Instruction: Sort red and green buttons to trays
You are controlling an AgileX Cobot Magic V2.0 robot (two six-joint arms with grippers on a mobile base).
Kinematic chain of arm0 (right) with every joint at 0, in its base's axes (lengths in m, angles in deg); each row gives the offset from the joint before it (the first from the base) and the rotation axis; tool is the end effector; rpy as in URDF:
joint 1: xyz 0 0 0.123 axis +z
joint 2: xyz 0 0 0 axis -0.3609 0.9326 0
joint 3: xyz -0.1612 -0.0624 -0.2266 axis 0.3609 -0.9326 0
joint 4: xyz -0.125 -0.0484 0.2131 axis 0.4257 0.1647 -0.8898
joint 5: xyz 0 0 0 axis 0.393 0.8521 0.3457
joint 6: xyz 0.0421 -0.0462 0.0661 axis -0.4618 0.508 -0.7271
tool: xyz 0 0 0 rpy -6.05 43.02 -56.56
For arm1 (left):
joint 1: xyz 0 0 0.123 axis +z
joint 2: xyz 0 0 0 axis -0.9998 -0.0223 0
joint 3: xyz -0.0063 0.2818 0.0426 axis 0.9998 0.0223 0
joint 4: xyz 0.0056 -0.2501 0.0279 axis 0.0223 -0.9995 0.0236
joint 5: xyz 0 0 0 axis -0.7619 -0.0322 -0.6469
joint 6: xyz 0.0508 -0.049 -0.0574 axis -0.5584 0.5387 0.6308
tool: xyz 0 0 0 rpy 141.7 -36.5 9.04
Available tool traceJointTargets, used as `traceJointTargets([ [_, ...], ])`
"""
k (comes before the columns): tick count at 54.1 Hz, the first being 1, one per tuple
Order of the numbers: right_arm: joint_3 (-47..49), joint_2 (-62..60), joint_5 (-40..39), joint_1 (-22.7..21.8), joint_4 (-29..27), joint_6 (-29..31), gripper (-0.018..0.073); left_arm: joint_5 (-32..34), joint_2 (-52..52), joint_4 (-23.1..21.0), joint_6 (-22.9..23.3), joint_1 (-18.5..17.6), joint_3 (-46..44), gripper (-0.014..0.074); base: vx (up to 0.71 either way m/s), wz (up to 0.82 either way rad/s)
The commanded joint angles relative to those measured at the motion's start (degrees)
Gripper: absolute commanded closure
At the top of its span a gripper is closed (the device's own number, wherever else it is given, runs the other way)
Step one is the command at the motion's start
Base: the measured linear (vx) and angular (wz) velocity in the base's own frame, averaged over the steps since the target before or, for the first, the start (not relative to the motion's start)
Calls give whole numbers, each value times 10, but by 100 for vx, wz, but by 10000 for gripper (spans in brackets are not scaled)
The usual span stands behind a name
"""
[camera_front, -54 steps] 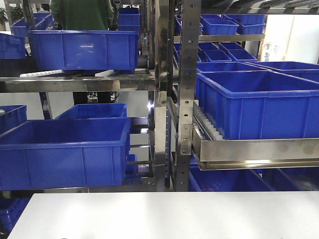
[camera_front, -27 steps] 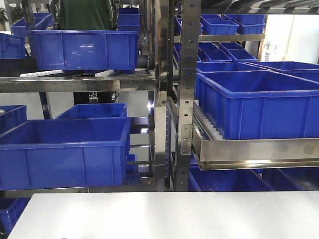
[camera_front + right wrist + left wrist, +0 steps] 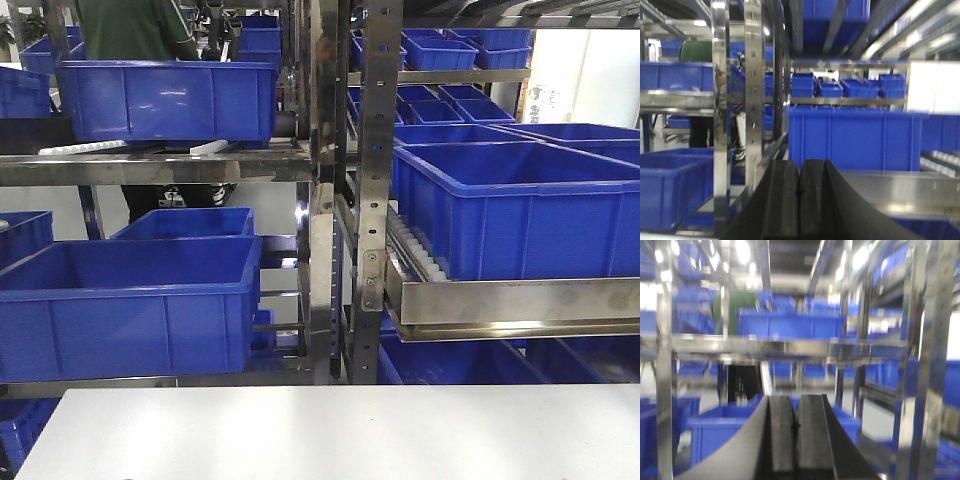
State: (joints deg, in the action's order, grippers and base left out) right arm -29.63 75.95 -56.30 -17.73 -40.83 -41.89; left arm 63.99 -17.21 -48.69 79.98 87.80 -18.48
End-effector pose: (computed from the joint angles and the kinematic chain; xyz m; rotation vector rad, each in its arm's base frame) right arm 0.0689 0.0038 0.3235 -0.0776 1.3912 0.0007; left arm 0.0827 0.0001 0.2947 -0.0604 1.4135 -0.0702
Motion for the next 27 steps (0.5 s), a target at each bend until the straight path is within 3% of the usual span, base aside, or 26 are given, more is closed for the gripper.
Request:
traceJointTargets([
  [1,74,92,-62,-4,18,8,567,34,-96,-5,-2,-3,-55,602,0,1],
  [15,114,252,-81,-4,13,7,549,117,-263,-6,4,-3,-101,572,0,0],
  [21,114,274,-78,-4,13,0,480,131,-292,-6,4,-3,-101,493,0,0],
  [27,114,283,-78,-4,13,-9,351,135,-316,-5,4,-3,-101,360,0,0],
])
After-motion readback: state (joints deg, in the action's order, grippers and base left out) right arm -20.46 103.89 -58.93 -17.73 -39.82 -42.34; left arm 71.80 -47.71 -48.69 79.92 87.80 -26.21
